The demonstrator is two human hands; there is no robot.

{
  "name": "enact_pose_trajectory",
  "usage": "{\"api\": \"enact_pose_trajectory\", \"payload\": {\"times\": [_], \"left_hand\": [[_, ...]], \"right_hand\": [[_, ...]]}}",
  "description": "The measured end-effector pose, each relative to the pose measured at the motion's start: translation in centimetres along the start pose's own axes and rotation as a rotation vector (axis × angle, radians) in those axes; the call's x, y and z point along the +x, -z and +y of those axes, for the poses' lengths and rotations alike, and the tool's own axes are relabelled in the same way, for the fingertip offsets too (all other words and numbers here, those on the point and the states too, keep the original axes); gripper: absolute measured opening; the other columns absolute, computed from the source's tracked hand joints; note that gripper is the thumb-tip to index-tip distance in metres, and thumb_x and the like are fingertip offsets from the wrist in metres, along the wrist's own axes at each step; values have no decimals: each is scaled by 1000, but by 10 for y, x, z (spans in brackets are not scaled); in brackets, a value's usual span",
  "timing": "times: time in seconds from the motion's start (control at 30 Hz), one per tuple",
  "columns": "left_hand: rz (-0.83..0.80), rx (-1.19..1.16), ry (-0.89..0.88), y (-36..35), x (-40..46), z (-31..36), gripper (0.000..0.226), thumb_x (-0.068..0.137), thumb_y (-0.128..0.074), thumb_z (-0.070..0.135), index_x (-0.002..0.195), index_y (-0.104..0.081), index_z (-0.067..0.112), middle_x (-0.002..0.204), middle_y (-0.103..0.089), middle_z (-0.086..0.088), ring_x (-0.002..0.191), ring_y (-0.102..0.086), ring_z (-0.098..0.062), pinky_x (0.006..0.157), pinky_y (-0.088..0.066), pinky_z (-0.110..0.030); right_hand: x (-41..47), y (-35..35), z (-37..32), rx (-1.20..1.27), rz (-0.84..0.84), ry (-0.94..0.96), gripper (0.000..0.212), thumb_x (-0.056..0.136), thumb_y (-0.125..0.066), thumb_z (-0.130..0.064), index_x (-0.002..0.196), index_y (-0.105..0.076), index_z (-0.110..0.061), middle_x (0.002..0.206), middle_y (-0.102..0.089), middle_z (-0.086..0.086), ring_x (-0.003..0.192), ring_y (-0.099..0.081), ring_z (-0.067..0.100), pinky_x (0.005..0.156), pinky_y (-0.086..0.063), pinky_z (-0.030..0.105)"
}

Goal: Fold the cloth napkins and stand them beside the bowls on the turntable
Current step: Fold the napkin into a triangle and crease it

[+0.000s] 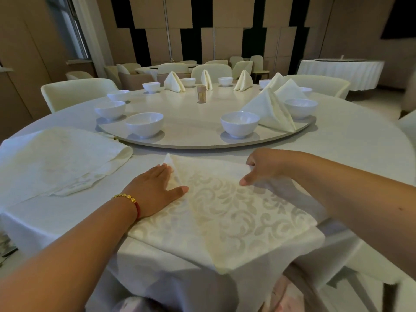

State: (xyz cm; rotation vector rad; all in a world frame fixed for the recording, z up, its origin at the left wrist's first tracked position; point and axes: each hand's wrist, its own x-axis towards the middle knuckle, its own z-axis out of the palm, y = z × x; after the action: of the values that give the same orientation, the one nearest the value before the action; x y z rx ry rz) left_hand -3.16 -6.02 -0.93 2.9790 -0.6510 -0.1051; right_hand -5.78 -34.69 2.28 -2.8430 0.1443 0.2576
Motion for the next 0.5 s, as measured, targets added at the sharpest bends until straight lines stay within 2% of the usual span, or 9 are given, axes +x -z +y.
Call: {"api": "enact_pose_trajectory", "payload": {"times": [0.1, 0.2, 0.3, 0.4, 0.5], "left_hand": [[-11, 1, 13, 0, 1, -1, 84, 89, -28, 69, 154, -8, 20, 161, -3, 4, 147, -5, -11, 117, -8, -31], [-13, 8, 20, 0, 2, -2, 86, 88, -27, 70, 154, -8, 19, 161, -4, 3, 147, -5, -11, 118, -8, -31], [-10, -7, 16, -1, 3, -3, 88, 85, -27, 72, 154, -10, 19, 161, -7, 3, 147, -9, -13, 118, -10, -31], [-2, -22, 16, -2, 5, -4, 94, 79, -25, 76, 153, -13, 20, 160, -12, 2, 146, -15, -15, 117, -14, -33], [11, -17, 24, -2, 4, -2, 87, 85, -29, 72, 153, -14, 20, 160, -12, 2, 146, -16, -15, 117, -14, -32]], "right_hand": [[-16, 15, 14, -64, -43, -30, 52, 76, -75, -47, 61, -31, -24, 63, -33, -12, 57, -34, 8, 53, -26, 23], [-34, 26, 43, -27, -138, -94, 42, 75, -77, -46, 62, -51, -16, 62, -53, -3, 61, -48, 15, 60, -37, 26], [-56, 34, 76, -4, -167, -178, 32, 76, -76, -46, 76, -68, -14, 74, -67, 2, 67, -56, 15, 67, -44, 27], [-77, 41, 105, 13, -162, -224, 21, 77, -77, -39, 73, -66, -21, 69, -62, -10, 66, -51, 9, 61, -38, 19], [-89, 47, 124, 143, -169, -257, 20, 76, -80, -26, 83, -65, -15, 78, -63, -4, 69, -55, 11, 59, -44, 19]]}}
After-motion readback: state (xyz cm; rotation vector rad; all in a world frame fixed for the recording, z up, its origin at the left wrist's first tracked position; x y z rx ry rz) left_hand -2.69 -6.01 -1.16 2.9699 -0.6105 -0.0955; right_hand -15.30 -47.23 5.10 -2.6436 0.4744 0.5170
